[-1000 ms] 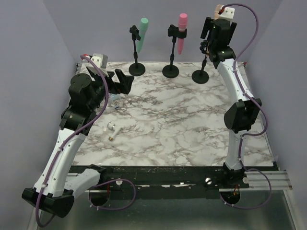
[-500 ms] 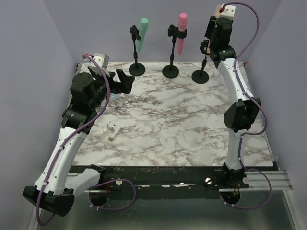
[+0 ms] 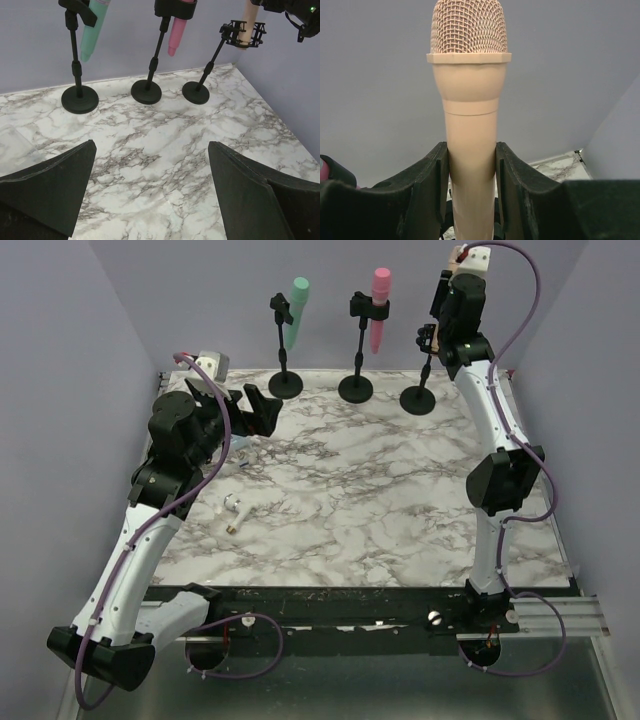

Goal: Remove the microphone from the stand

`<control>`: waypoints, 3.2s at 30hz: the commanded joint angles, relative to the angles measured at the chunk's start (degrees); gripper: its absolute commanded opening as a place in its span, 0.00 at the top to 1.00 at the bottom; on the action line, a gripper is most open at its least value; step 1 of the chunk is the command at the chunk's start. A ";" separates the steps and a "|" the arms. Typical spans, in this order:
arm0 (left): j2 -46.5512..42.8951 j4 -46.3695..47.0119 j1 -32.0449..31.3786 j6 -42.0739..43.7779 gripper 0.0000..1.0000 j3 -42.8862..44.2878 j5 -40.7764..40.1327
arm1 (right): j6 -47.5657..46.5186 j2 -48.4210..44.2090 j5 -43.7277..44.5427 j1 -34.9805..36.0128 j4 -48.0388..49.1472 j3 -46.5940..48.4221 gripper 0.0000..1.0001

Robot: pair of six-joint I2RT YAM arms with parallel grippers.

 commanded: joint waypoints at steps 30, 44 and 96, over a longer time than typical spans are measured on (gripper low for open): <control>0.08 1.03 -1.87 -0.03 0.01 -0.55 0.74 | 18.92 -31.62 -21.65 -0.22 3.84 -23.02 0.99; -1.49 0.72 -2.12 1.04 0.01 -0.56 -1.09 | 11.64 -38.17 -53.33 1.62 -9.10 -40.35 0.99; -17.19 5.00 -2.22 5.24 0.01 -12.07 -16.64 | -28.01 -7.79 -22.64 60.07 -4.95 -56.44 0.99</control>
